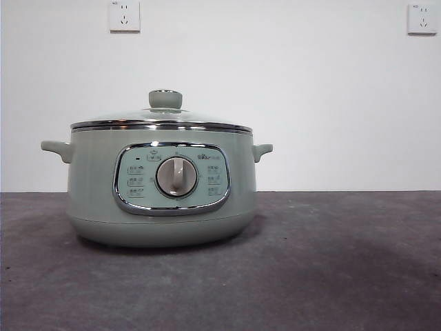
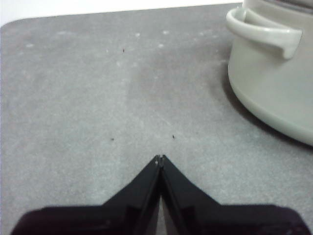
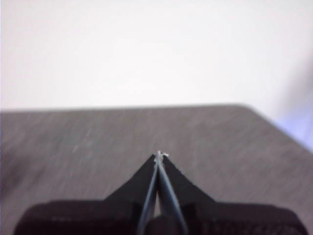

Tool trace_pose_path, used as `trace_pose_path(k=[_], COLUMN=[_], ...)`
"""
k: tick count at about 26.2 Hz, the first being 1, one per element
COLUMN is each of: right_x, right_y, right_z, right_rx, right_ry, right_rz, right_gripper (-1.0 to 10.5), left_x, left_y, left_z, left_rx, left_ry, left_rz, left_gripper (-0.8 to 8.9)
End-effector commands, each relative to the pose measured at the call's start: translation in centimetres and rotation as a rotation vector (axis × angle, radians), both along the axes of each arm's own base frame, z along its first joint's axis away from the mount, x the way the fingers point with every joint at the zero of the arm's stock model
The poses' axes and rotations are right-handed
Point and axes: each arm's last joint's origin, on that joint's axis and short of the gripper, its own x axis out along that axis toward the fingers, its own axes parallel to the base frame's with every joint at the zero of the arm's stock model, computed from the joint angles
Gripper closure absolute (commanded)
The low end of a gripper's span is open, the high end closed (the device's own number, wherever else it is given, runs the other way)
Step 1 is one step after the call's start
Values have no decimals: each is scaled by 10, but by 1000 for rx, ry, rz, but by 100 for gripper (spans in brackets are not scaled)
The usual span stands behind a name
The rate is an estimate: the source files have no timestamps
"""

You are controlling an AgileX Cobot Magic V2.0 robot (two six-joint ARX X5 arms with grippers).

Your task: Pick up the corn,open the lid,put the corn in the pot,close the lid

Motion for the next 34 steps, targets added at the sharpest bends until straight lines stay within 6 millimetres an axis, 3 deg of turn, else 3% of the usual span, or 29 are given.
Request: trace_pose_path(k=[1, 5, 9, 16, 34], right_x=[0, 0, -1, -1, -1], right_y=[0, 1, 1, -6, -5], right_z=[-15, -41, -53, -53, -52], right_rx=[-2, 7, 7, 55, 55], right_ry=[-7, 48, 179, 172, 171], right_rz=[23, 38, 66, -16, -11], right_gripper=[947, 946, 946, 946, 946], left_x=[0, 1, 3, 3, 3], left_y=[0, 0, 0, 0, 0], left_z=[-4, -8, -9, -9, -9], left_rx=[-4, -3, -3, -3, -3], left_ry=[18, 56, 68, 70, 70], left_rz=[7, 7, 7, 7, 7], left_gripper=[817, 817, 817, 817, 817])
